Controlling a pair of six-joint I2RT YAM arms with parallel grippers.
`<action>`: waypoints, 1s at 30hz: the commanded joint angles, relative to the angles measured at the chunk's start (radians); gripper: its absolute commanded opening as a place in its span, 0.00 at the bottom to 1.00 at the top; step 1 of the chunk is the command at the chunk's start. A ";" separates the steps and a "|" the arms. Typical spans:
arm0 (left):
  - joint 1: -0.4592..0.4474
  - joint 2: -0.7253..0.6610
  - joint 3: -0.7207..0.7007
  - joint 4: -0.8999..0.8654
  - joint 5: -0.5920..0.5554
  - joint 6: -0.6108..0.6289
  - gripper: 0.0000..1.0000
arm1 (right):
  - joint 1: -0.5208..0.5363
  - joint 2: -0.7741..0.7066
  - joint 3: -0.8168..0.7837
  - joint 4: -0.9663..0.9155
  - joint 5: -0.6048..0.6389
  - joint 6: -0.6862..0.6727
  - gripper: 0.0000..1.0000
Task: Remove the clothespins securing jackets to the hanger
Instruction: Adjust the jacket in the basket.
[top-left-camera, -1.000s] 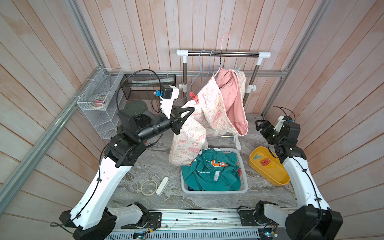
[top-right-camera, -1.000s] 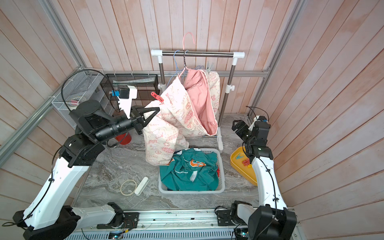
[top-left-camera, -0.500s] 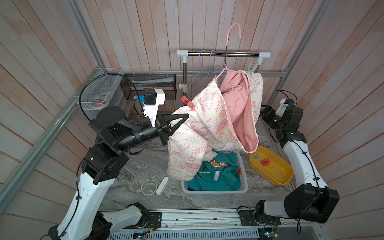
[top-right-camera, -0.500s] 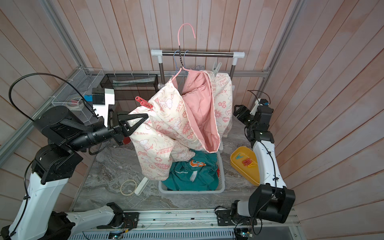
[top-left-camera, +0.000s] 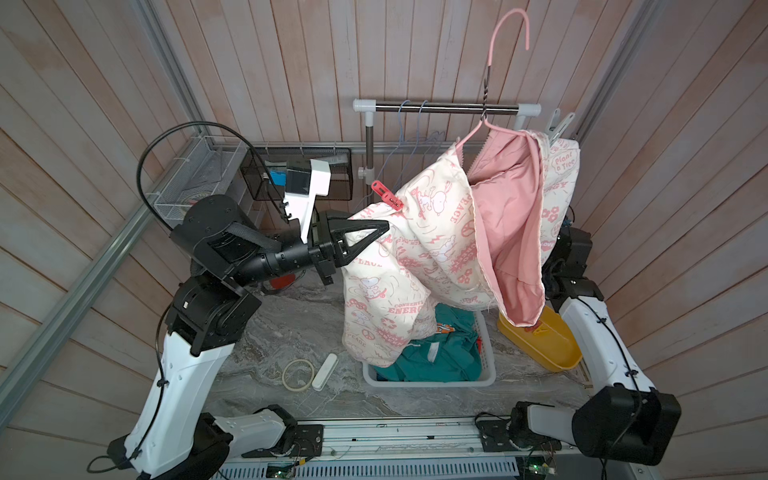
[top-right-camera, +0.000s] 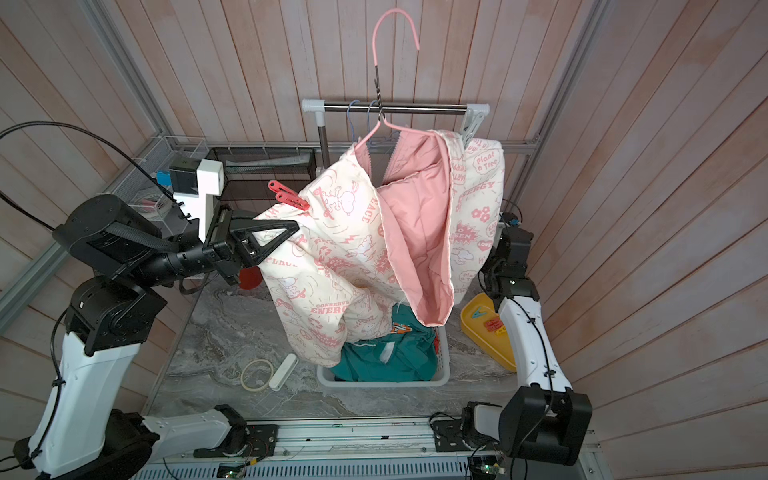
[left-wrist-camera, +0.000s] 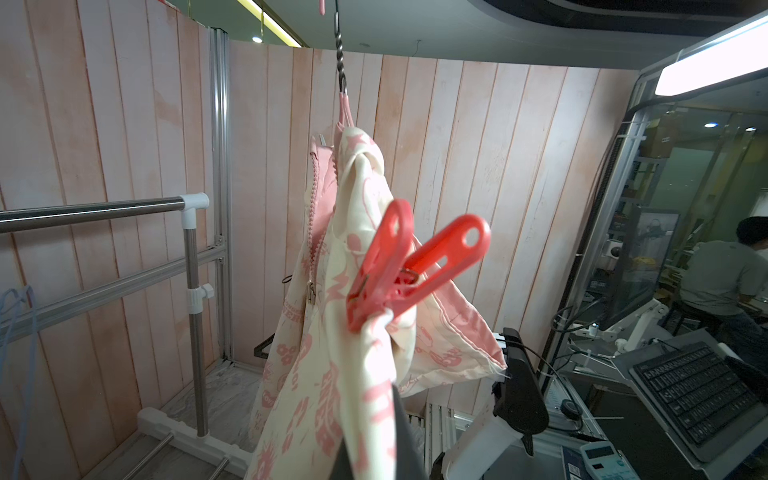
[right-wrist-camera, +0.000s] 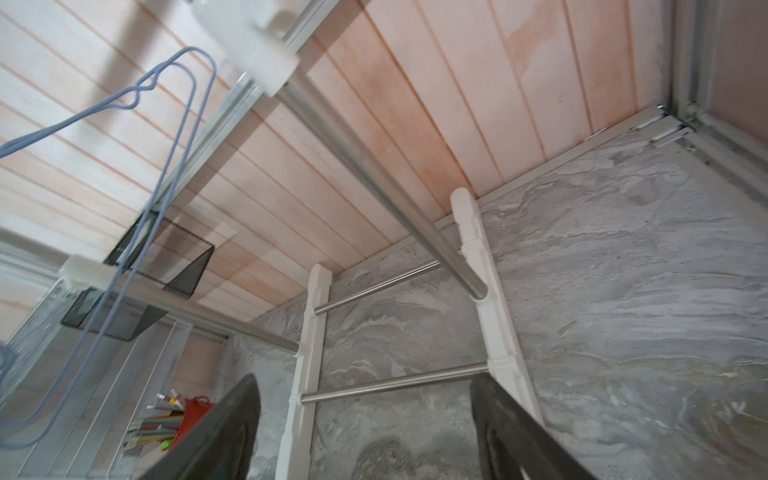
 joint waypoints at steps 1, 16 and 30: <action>-0.003 0.023 0.054 0.210 0.066 -0.060 0.00 | -0.013 -0.097 -0.042 0.061 -0.076 0.027 0.82; -0.140 0.341 0.270 0.291 0.036 -0.078 0.00 | -0.175 -0.339 -0.075 -0.167 -0.050 0.121 0.79; -0.166 0.519 0.143 0.732 0.098 -0.267 0.00 | -0.428 -0.329 -0.015 -0.185 -0.084 0.152 0.78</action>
